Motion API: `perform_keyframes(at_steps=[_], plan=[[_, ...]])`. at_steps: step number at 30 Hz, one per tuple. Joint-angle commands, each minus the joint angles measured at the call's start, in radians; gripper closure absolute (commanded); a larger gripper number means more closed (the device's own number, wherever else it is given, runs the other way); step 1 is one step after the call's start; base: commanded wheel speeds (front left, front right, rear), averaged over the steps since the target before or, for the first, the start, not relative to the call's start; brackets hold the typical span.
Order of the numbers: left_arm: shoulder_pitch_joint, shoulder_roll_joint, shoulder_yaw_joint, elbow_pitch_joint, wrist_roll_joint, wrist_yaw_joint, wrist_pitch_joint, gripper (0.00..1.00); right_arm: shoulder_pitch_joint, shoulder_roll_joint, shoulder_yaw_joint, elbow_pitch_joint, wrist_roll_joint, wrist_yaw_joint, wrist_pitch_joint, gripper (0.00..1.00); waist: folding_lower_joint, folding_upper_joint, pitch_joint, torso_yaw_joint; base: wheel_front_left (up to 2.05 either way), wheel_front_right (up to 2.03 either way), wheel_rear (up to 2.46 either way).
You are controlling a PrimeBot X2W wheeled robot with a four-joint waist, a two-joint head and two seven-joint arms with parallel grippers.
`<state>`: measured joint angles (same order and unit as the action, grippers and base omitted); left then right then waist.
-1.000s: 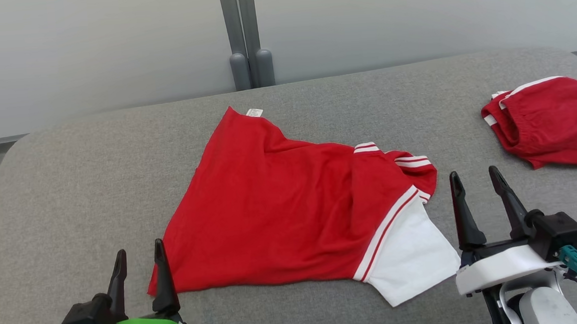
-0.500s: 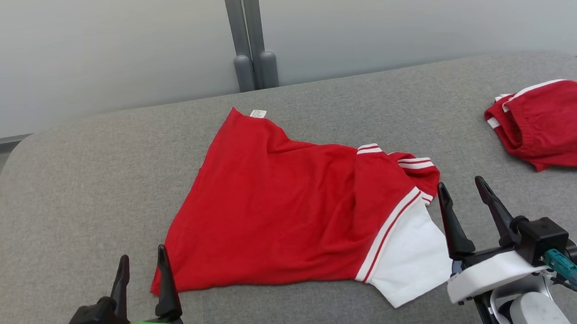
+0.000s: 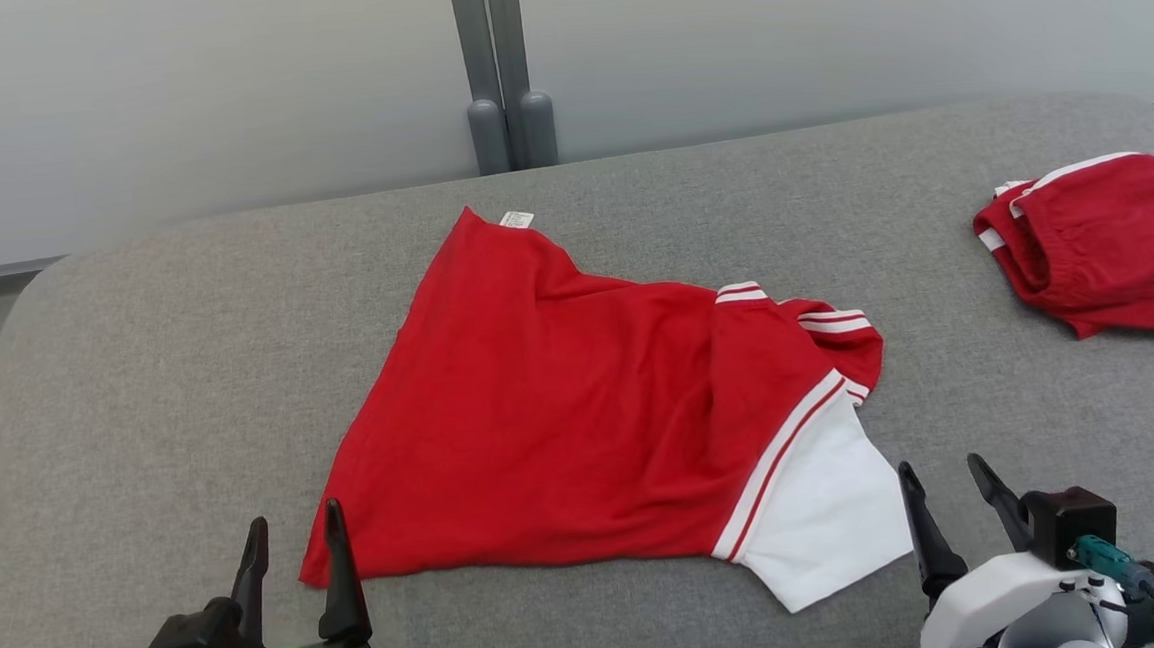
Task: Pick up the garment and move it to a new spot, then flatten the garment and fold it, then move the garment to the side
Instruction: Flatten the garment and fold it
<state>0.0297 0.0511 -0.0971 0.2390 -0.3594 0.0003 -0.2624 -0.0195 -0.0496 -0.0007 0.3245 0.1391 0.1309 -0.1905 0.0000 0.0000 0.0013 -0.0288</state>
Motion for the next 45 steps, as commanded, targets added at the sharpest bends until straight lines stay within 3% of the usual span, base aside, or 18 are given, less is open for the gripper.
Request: perform_keyframes(at_steps=[1, 6, 21, 22, 24, 29, 35, 45], plan=[[0.009, 0.0, -0.001, 0.004, 0.0, -0.002, -0.003, 0.0, 0.015, -0.002, -0.016, 0.017, -0.003, 0.0, 0.014, 0.0, 0.0, 0.0, 0.009, 0.002, 0.0, 0.0, 0.0], [-0.003, 0.0, -0.017, 0.009, -0.006, 0.0, -0.003, 0.0, 0.012, -0.001, -0.048, 0.097, 0.004, 0.0, 0.044, 0.0, 0.0, 0.0, 0.03, 0.012, 0.0, 0.0, 0.0], [-0.008, 0.0, -0.022, 0.022, -0.005, 0.006, -0.003, 0.0, -0.102, -0.002, -0.002, 0.338, 0.071, 0.0, 0.044, 0.0, 0.0, 0.0, 0.048, 0.041, 0.0, 0.0, 0.0], [-0.006, 0.0, -0.021, 0.023, -0.006, 0.007, -0.003, 0.0, -0.108, -0.001, 0.002, 0.351, 0.078, 0.0, 0.042, 0.05, 0.0, 0.0, 0.047, 0.041, 0.0, 0.0, 0.0], [-0.001, 0.0, -0.019, 0.025, -0.007, 0.007, -0.003, 0.0, -0.123, -0.001, 0.001, 0.38, 0.086, 0.0, 0.037, 0.51, 0.0, 0.0, 0.044, 0.039, 0.0, 0.0, 0.0], [0.007, 0.0, -0.011, 0.027, -0.009, 0.007, -0.003, 0.0, -0.16, -0.001, 0.011, 0.431, 0.096, 0.0, 0.027, 1.0, 0.0, 0.0, 0.04, 0.034, 0.0, 0.0, 0.0], [0.023, 0.0, -0.001, 0.036, -0.011, 0.006, -0.003, 0.0, -0.183, -0.003, -0.007, 0.408, 0.104, 0.0, -0.015, 1.0, 0.0, 0.0, 0.037, 0.024, 0.0, 0.0, 0.0], [0.05, 0.0, -0.02, 0.113, -0.073, -0.011, 0.063, 0.0, -0.086, -0.028, -0.08, 0.208, 0.089, 0.0, -0.017, 1.0, 0.0, 0.0, 0.041, 0.002, 0.0, 0.0, 0.0]])
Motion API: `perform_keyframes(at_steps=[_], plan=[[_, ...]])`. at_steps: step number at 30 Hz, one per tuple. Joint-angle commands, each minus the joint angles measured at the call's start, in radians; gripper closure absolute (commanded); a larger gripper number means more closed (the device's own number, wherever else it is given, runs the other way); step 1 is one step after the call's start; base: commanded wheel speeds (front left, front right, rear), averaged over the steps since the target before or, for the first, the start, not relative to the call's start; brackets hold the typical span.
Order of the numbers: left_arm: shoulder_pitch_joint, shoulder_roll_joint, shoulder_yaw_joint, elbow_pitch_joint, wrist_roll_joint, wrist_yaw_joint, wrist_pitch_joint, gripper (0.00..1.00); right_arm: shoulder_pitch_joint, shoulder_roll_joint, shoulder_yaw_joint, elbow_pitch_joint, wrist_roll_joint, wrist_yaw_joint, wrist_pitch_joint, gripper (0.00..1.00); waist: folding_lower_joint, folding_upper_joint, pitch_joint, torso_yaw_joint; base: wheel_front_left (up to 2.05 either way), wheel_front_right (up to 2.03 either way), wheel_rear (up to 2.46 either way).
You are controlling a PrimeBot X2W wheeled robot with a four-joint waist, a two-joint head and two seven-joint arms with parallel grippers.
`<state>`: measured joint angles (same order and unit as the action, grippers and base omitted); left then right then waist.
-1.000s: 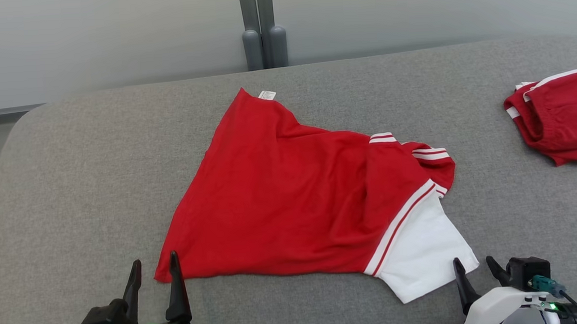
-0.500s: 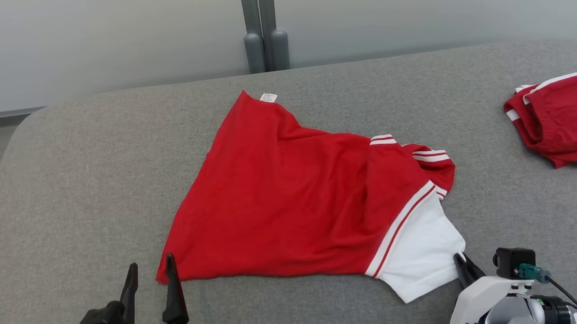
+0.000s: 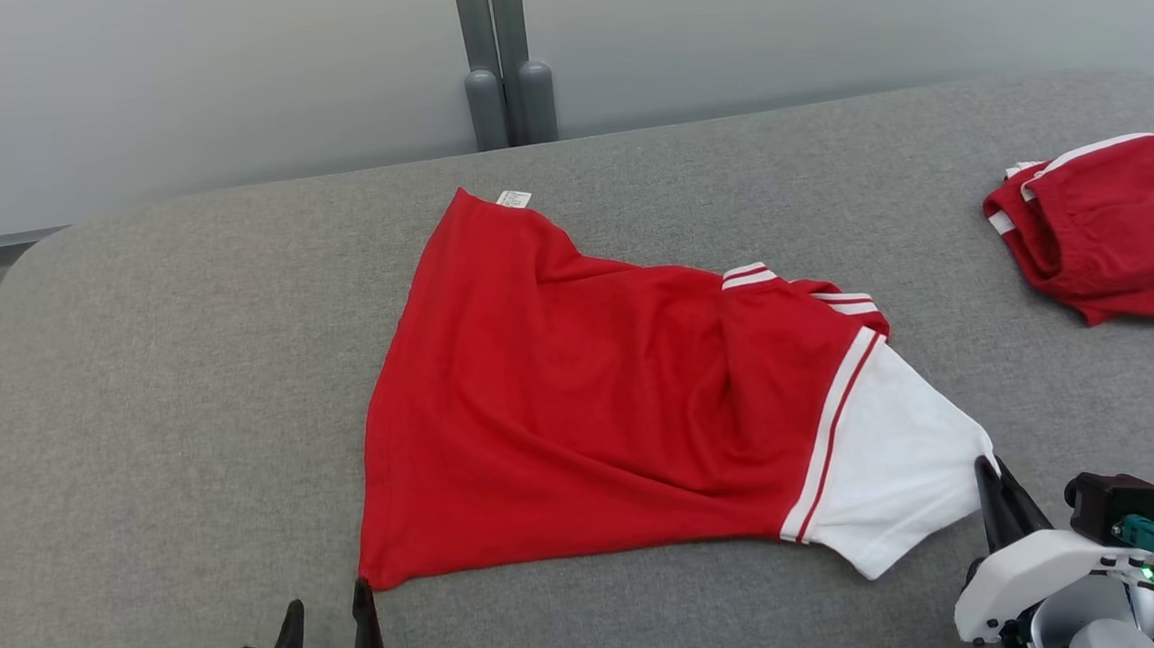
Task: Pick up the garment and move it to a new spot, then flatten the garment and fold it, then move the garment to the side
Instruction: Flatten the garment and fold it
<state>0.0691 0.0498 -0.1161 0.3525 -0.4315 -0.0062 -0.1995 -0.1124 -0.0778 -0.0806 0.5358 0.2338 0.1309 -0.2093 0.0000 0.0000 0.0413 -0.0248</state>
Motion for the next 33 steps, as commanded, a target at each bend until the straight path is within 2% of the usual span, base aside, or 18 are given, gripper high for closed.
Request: perform_keyframes(at_steps=[1, 6, 12, 21, 22, 24, 25, 26, 33], plan=[[0.007, 0.002, -0.005, 0.007, -0.016, -0.005, 0.012, 0.0, 0.018, 0.0, -0.007, -0.024, -0.009, 0.0, 0.009, 1.0, 0.0, 0.0, 0.003, -0.006, 0.0, 0.0, 0.0], [-0.042, 0.002, -0.039, 0.053, -0.067, -0.005, 0.067, 0.0, 0.045, 0.01, -0.015, -0.098, -0.017, 0.0, 0.035, 1.0, 0.0, 0.0, 0.014, -0.016, 0.0, 0.0, 0.0], [-0.108, 0.002, -0.061, 0.142, -0.103, 0.028, 0.107, 0.0, 0.046, 0.019, 0.009, -0.143, -0.017, 0.0, 0.052, 1.0, 0.0, 0.0, 0.028, -0.032, 0.0, 0.0, 0.0], [-0.172, 0.002, -0.075, 0.23, -0.106, 0.043, 0.098, 0.0, 0.043, 0.024, 0.022, -0.169, -0.02, 0.0, 0.058, 1.0, 0.0, 0.0, 0.043, -0.046, 0.0, 0.0, 0.0], [-0.177, 0.002, -0.079, 0.24, -0.103, 0.045, 0.1, 0.09, 0.043, 0.024, 0.023, -0.171, -0.02, 0.0, 0.058, 1.0, 0.0, 0.0, 0.044, -0.047, 0.0, 0.0, 0.0], [-0.186, 0.002, -0.088, 0.256, -0.099, 0.045, 0.108, 0.56, 0.041, 0.025, 0.025, -0.174, -0.02, 0.0, 0.059, 1.0, 0.0, 0.0, 0.045, -0.049, 0.0, 0.0, 0.0], [-0.19, 0.002, -0.094, 0.263, -0.098, 0.043, 0.112, 0.73, 0.041, 0.025, 0.027, -0.175, -0.02, 0.0, 0.058, 1.0, 0.0, 0.0, 0.046, -0.051, 0.0, 0.0, 0.0], [-0.195, 0.001, -0.101, 0.268, -0.097, 0.037, 0.118, 1.0, 0.039, 0.025, 0.028, -0.176, -0.02, 0.0, 0.057, 1.0, 0.0, 0.0, 0.046, -0.052, 0.0, 0.0, 0.0], [-0.218, 0.001, -0.124, 0.253, -0.105, 0.023, 0.076, 1.0, 0.019, 0.026, 0.033, -0.17, -0.013, 0.0, 0.051, 1.0, 0.0, 0.0, 0.045, -0.054, 0.0, 0.0, 0.0]])
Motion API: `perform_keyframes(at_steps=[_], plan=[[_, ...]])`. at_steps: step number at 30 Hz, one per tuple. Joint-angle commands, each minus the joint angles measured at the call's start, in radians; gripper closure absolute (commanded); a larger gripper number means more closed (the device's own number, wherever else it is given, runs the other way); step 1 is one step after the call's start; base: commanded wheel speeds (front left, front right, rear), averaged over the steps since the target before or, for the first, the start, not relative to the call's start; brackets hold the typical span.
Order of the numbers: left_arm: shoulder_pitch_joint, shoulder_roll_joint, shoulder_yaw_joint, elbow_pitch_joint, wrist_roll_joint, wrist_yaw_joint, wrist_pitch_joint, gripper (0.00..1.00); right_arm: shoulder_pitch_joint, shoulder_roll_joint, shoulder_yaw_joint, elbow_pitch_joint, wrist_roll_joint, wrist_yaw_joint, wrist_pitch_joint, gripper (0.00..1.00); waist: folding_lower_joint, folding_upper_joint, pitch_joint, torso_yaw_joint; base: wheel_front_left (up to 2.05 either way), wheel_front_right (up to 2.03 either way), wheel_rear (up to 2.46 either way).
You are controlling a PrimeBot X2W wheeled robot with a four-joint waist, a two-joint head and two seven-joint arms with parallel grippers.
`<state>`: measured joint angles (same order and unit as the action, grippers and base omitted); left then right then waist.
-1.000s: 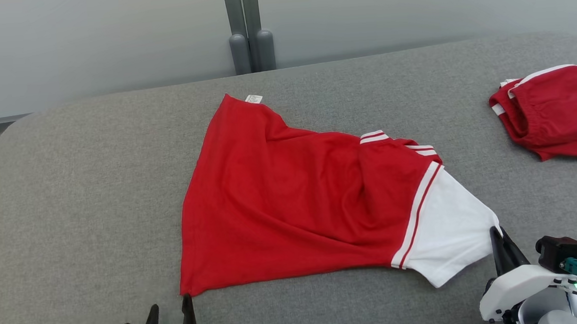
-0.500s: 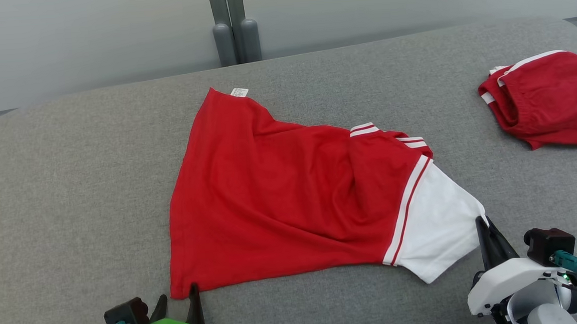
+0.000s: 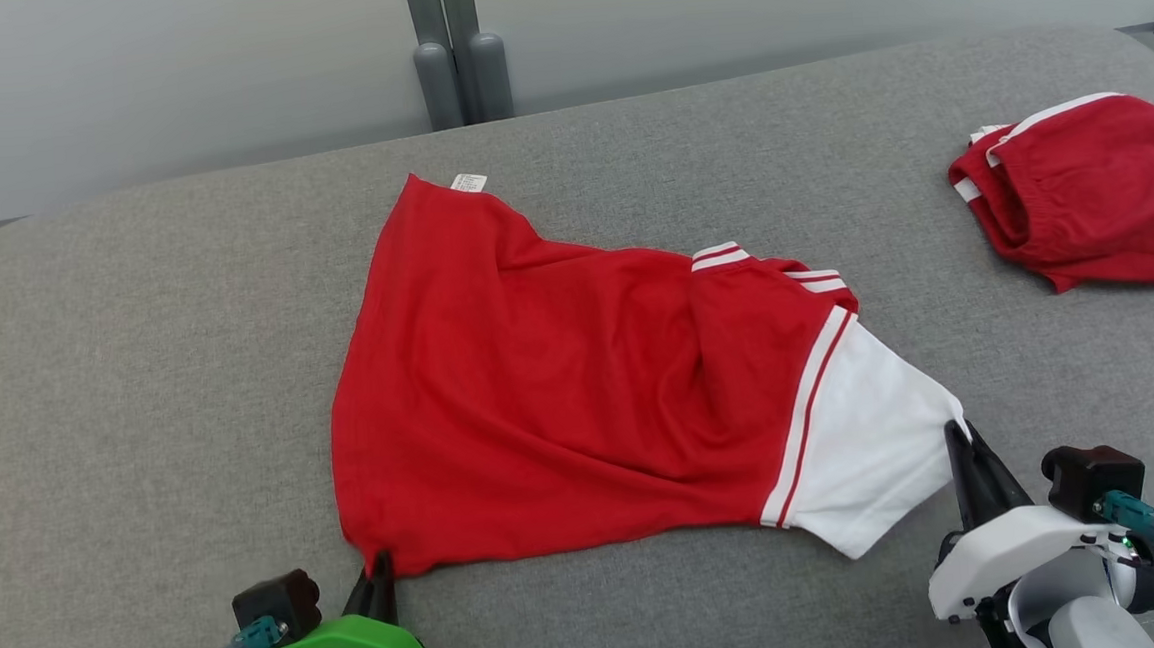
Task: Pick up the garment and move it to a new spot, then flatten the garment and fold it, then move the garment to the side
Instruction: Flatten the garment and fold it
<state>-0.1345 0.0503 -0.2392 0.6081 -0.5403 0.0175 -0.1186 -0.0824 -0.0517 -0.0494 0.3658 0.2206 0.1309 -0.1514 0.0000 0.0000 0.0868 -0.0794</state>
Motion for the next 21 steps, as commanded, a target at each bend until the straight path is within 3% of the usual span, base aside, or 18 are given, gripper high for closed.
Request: perform_keyframes(at_steps=[1, 10, 21], plan=[[-0.019, 0.002, 0.001, -0.011, 0.002, -0.008, -0.018, 1.0, -0.016, 0.0, 0.004, 0.0, 0.006, 0.0, -0.011, 1.0, 0.0, 0.0, -0.001, 0.001, 0.0, 0.0, 0.0], [-0.03, 0.008, 0.027, -0.187, -0.029, -0.089, -0.123, 1.0, -0.069, -0.02, 0.041, -0.094, 0.201, 0.0, -0.011, 1.0, 0.0, 0.0, -0.02, 0.01, 0.0, 0.0, 0.0], [-0.04, 0.029, 0.064, -0.624, -0.13, -0.13, -0.112, 1.0, -0.086, -0.085, 0.059, -0.489, 0.492, 0.0, 0.036, 1.0, 0.0, 0.0, -0.073, 0.006, 0.0, 0.0, 0.0]])
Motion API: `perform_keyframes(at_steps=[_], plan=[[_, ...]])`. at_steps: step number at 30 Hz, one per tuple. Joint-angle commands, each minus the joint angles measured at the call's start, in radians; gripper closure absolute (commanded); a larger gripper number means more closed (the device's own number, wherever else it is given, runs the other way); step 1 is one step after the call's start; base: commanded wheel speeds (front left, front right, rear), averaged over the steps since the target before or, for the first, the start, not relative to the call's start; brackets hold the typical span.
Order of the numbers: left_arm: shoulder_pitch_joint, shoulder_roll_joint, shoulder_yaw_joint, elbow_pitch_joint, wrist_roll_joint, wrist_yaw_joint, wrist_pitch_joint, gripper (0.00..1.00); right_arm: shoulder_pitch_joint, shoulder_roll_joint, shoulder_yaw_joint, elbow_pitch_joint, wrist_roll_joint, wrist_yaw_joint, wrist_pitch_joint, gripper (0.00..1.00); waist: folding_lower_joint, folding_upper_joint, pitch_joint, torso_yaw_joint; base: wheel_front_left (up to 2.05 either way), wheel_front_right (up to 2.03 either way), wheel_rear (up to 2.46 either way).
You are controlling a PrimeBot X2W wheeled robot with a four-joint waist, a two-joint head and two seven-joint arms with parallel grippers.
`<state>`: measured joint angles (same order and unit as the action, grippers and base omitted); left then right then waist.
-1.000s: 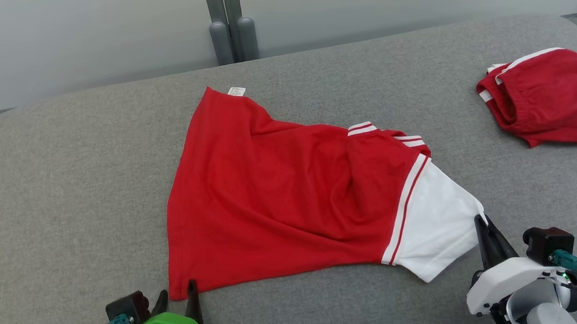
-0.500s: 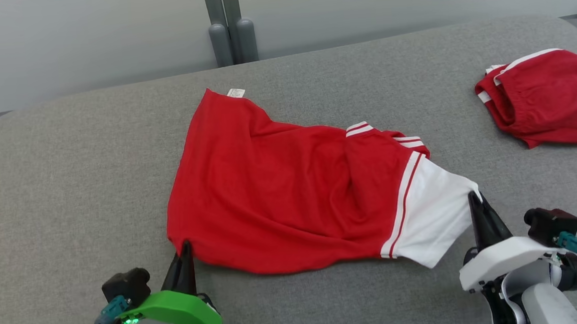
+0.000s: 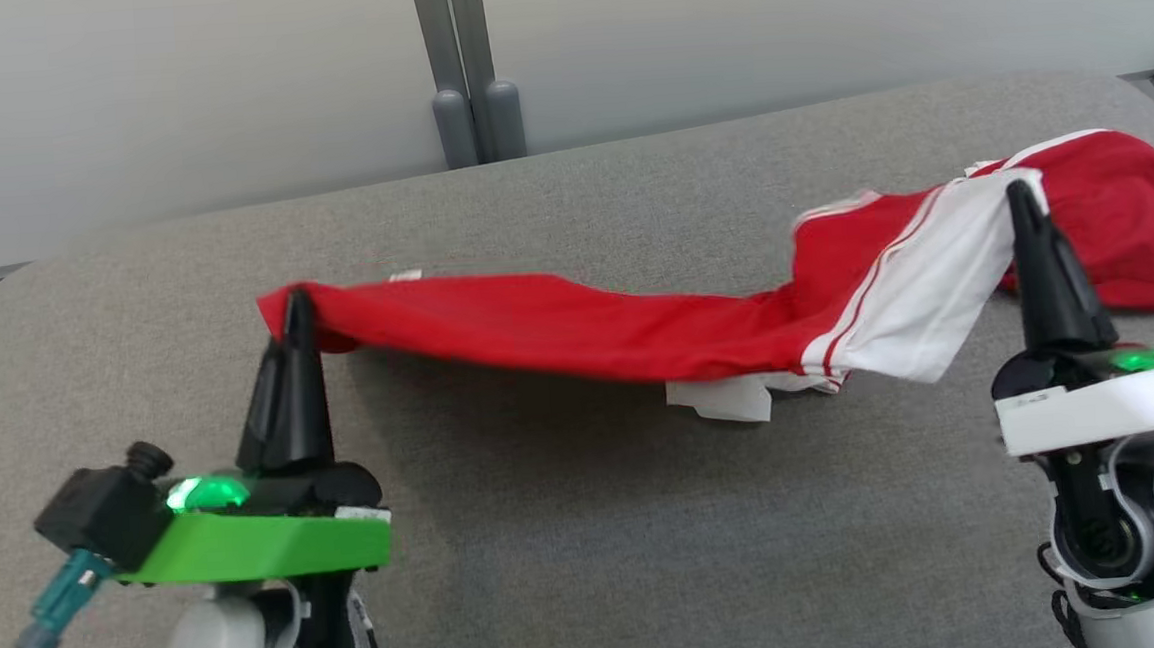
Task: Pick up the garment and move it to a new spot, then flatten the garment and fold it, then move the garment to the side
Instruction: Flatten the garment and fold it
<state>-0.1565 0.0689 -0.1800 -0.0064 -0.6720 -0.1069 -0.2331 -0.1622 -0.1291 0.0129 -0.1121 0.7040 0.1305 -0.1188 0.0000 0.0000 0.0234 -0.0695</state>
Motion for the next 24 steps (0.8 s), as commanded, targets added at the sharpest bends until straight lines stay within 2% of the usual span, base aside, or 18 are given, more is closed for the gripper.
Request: perform_keyframes(at_steps=[1, 9, 15, 19, 24], plan=[[-0.022, 0.015, 0.007, -0.064, -0.005, -0.005, 0.012, 1.0, -0.006, -0.011, -0.004, -0.06, 0.027, 0.0, 0.009, 1.0, 0.0, 0.0, -0.016, -0.006, 0.0, 0.0, 0.0], [-0.083, 0.065, 0.027, -0.431, -0.018, 0.037, 0.12, 1.0, -0.013, -0.022, -0.095, -0.368, 0.108, 0.0, 0.066, 1.0, 0.0, 0.0, -0.038, -0.023, 0.0, 0.0, 0.0], [-0.172, 0.106, 0.035, -0.608, -0.012, 0.066, 0.219, 1.0, -0.043, -0.015, -0.177, -0.547, 0.115, 0.0, 0.126, 1.0, 0.0, 0.0, -0.033, -0.041, 0.0, 0.0, 0.0], [-0.238, 0.139, 0.041, -0.656, -0.009, 0.081, 0.289, 1.0, -0.077, 0.003, -0.235, -0.624, 0.124, 0.0, 0.172, 1.0, 0.0, 0.0, -0.006, -0.051, 0.0, 0.0, 0.0], [-0.293, 0.168, 0.046, -0.59, -0.032, 0.097, 0.366, 1.0, -0.136, 0.023, -0.244, -0.604, 0.102, 0.0, 0.243, 1.0, 0.0, 0.0, 0.068, -0.057, 0.0, 0.0, 0.0]])
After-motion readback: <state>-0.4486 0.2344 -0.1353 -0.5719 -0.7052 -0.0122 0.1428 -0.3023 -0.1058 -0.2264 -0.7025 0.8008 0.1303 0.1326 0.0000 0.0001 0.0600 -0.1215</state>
